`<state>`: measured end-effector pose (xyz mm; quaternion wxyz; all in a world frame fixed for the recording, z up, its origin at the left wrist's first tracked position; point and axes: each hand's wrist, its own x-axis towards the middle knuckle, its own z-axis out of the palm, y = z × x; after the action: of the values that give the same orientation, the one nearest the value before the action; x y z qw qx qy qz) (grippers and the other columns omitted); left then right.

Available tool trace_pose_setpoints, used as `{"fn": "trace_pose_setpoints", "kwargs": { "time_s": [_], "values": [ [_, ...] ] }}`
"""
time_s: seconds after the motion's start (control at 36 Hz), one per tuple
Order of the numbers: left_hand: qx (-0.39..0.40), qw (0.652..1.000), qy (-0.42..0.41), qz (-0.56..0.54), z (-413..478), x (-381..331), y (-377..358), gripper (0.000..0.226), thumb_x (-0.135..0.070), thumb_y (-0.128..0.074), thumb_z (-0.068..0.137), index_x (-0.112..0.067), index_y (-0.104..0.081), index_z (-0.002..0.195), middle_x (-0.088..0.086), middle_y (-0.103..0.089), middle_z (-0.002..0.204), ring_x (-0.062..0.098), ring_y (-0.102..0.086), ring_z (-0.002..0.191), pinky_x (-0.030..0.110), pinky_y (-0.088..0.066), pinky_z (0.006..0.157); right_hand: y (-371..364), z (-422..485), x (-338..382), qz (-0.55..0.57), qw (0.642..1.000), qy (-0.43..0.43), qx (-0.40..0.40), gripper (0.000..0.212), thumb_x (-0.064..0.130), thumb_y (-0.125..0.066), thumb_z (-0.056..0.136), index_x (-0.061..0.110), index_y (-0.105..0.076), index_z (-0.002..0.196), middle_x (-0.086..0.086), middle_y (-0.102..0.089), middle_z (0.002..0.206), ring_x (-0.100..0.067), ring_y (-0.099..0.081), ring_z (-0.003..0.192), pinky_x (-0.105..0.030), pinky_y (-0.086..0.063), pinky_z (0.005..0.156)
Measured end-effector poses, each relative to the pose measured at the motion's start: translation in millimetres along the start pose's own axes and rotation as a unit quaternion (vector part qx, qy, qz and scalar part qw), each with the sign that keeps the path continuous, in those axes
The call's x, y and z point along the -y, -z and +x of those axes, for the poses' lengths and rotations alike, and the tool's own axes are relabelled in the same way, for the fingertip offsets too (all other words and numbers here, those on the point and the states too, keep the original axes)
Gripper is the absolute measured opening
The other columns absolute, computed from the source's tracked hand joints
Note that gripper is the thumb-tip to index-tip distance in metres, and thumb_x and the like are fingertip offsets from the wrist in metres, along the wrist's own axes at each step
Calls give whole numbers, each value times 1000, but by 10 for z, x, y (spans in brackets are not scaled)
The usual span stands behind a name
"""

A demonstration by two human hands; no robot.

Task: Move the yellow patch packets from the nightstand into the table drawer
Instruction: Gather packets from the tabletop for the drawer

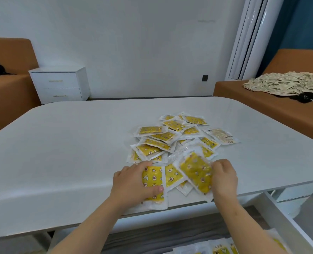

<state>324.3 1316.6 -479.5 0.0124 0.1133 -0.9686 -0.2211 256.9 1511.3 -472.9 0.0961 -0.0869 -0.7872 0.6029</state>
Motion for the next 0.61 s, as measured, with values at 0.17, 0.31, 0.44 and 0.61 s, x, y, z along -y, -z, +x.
{"fn": "trace_pose_setpoints", "kwargs": {
  "time_s": [0.17,0.31,0.44,0.61],
  "values": [
    [4,997,-64,32,113,-159,-119,63,-53,-40,91,-35,-13,146,-8,-16,156,17,-17,141,38,-15,111,-236,-136,-24,-349,930,84,84,39,43,-43,91,18,-48,121,-4,-53,123,-23,-43,121,-35,-30,100],
    [54,994,-64,64,167,-227,-161,66,-51,-30,96,-30,3,149,-1,8,159,21,0,146,40,-7,116,-257,-72,-69,-416,896,104,118,85,72,-37,82,21,-18,147,-3,-23,154,-22,-18,142,-38,-15,114],
    [34,996,-63,-60,199,-302,-157,79,-46,-59,84,-35,-12,147,1,-29,150,27,-25,137,42,-27,111,-238,-55,-23,-390,909,90,115,85,71,-45,79,24,-21,146,-3,-34,148,-25,-27,137,-40,-21,110],
    [50,982,-28,-181,227,-415,-102,75,-36,-75,66,-36,-35,130,-9,-59,116,17,-58,104,42,-51,88,-196,1,55,-280,952,40,119,70,52,-60,82,23,-35,140,-1,-48,138,-23,-43,128,-39,-27,106]
  ]
}}
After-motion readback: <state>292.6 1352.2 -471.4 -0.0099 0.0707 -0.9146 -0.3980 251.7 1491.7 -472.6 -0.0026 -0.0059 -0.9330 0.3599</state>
